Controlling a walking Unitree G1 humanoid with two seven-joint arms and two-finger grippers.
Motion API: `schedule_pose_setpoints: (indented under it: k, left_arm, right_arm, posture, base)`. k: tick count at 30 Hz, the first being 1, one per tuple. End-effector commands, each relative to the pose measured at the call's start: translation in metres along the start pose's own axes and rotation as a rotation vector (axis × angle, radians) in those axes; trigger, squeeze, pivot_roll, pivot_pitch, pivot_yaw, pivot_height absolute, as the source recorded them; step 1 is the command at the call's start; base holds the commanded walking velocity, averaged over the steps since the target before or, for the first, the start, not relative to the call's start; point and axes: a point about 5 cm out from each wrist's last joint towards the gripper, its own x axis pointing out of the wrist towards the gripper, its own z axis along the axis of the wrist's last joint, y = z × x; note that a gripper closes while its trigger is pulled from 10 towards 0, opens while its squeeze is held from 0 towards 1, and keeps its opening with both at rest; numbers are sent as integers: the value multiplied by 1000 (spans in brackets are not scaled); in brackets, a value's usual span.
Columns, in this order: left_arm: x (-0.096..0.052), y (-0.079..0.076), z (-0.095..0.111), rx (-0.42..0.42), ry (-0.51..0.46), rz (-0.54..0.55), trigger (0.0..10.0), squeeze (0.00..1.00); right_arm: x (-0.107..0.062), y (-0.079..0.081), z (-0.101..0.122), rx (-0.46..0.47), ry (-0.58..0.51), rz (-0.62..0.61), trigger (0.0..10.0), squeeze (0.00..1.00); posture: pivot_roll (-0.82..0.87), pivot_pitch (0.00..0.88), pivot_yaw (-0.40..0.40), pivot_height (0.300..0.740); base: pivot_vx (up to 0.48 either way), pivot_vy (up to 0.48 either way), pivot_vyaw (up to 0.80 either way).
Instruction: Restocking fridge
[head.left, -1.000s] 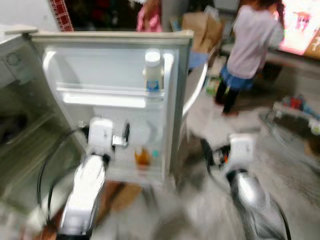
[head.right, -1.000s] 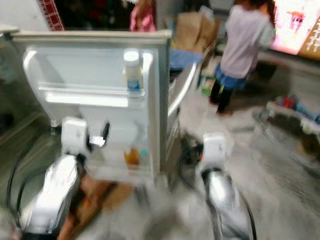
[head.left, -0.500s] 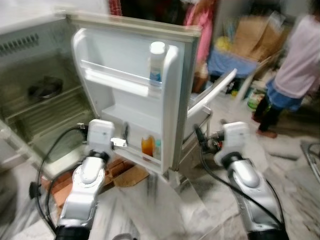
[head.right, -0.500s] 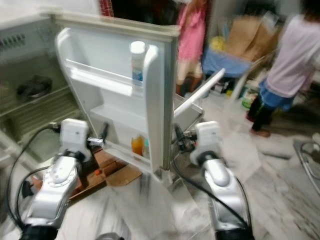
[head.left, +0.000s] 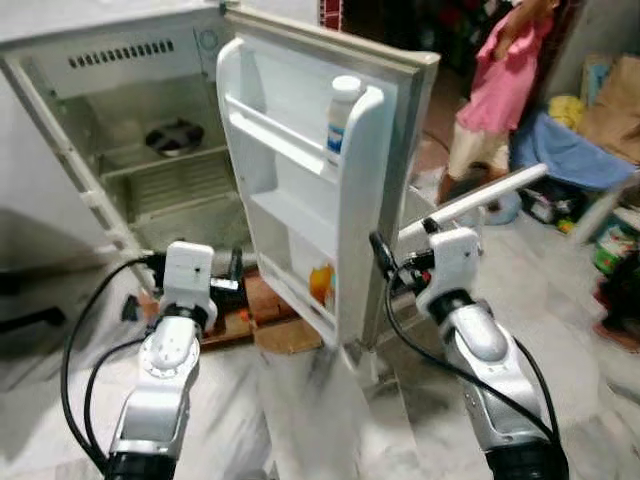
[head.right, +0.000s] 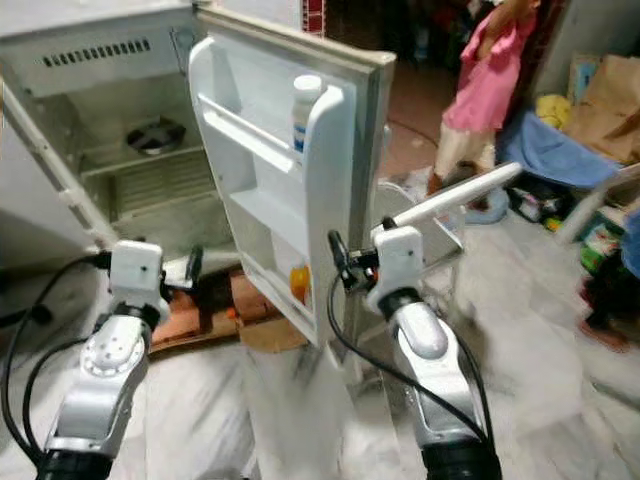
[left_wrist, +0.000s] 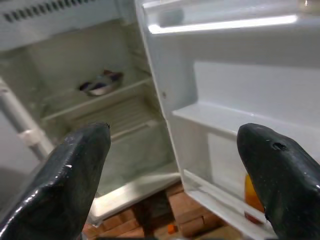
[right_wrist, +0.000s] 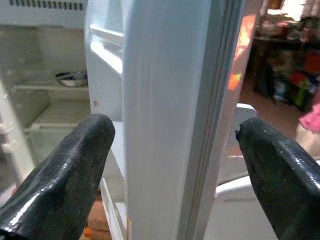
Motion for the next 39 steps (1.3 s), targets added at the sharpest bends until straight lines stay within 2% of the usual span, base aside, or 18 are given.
schedule_pose_setpoints:
  k: [1,12,14,16,19,23,25,26,28,31,32,36,37,39]
  left_arm:
    - [-1,-3,-2,7,17,-6,10000,0]
    - [-5,0,-7,7,40,23,10000,0]
    - [-6,2,-7,-10,42,38,10000,0]
    - [-7,4,-8,13,38,33,10000,0]
    - [-8,6,-7,-6,34,33,10000,0]
    - [-9,6,-8,5,32,28,10000,0]
    - [-9,5,-8,8,35,26,10000,0]
    - [-9,5,-8,8,35,26,10000,0]
    - [-9,3,-8,4,34,18,10000,0]
    - [-9,1,-7,2,30,14,10000,0]
    - [-9,2,-8,2,37,16,10000,0]
    - [-9,2,-9,-2,42,19,10000,0]
    - [-9,3,-9,-20,40,23,10000,0]
    - [-9,3,-9,-21,39,24,10000,0]
  right_arm:
    - [2,0,-7,-2,25,12,10000,0]
    - [26,2,0,-10,-15,9,10000,0]
    - [33,0,1,-28,-16,-6,10000,0]
    - [37,-3,3,-25,-24,-25,10000,0]
    - [39,-5,4,2,-34,-51,10000,0]
    - [28,-3,-8,21,10,-55,10000,0]
    - [20,5,-18,80,49,-57,10000,0]
    - [20,5,-18,80,49,-57,10000,0]
    - [6,24,-27,75,79,35,10000,0]
    - [-2,36,-31,81,97,119,10000,0]
    - [-6,42,-38,91,153,190,10000,0]
    - [-13,44,-46,118,225,290,10000,0]
    - [-16,41,-51,81,275,329,10000,0]
    - [-14,30,-52,26,278,288,10000,0]
  posture:
    - [47,0,41,740]
    - [67,0,32,740]
    - [71,0,34,740]
    - [72,0,33,740]
    - [72,0,30,740]
    - [69,0,29,740]
    - [63,1,30,740]
    - [63,1,30,740]
    - [61,5,32,740]
    - [59,5,33,740]
    - [56,7,37,740]
    - [57,8,36,740]
    - [58,8,34,740]
    - [60,10,33,740]
  base:
    - [0,-255,738]
    - [0,0,677]
    - [0,0,644]
    - [0,0,469]
    - [0,0,0]
    - [275,0,0]
    - [262,-296,0]
    - [262,-296,0]
    - [0,-461,0]
    - [0,-461,0]
    - [0,0,0]
    - [0,0,0]
    - [0,0,0]
    - [0,0,0]
